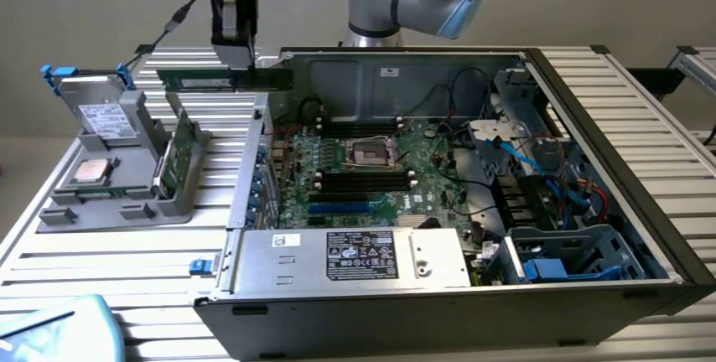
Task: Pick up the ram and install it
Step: 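Pick up the ram and move it above insertion slot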
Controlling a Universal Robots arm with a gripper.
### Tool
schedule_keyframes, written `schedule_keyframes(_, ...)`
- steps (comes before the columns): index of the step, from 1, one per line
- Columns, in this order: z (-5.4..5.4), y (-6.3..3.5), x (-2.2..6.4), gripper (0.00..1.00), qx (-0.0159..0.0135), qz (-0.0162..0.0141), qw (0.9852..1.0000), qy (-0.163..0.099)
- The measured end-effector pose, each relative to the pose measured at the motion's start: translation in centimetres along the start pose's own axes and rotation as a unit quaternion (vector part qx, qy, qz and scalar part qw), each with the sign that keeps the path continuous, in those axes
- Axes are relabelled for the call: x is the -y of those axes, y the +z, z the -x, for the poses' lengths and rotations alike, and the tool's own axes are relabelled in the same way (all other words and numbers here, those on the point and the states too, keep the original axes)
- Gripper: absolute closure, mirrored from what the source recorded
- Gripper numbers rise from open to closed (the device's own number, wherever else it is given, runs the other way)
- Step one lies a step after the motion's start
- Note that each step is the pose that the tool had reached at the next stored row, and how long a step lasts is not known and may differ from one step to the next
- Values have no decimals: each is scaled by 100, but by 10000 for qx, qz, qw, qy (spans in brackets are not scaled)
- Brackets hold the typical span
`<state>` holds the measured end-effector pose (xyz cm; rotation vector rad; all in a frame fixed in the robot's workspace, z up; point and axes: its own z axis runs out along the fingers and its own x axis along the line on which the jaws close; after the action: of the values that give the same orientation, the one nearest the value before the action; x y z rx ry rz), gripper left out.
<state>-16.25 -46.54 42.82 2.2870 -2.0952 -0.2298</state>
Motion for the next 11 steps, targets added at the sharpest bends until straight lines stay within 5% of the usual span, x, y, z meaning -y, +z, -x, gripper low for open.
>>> schedule_keyframes(11,-51,-46,494,86,5,36,10000,-1)
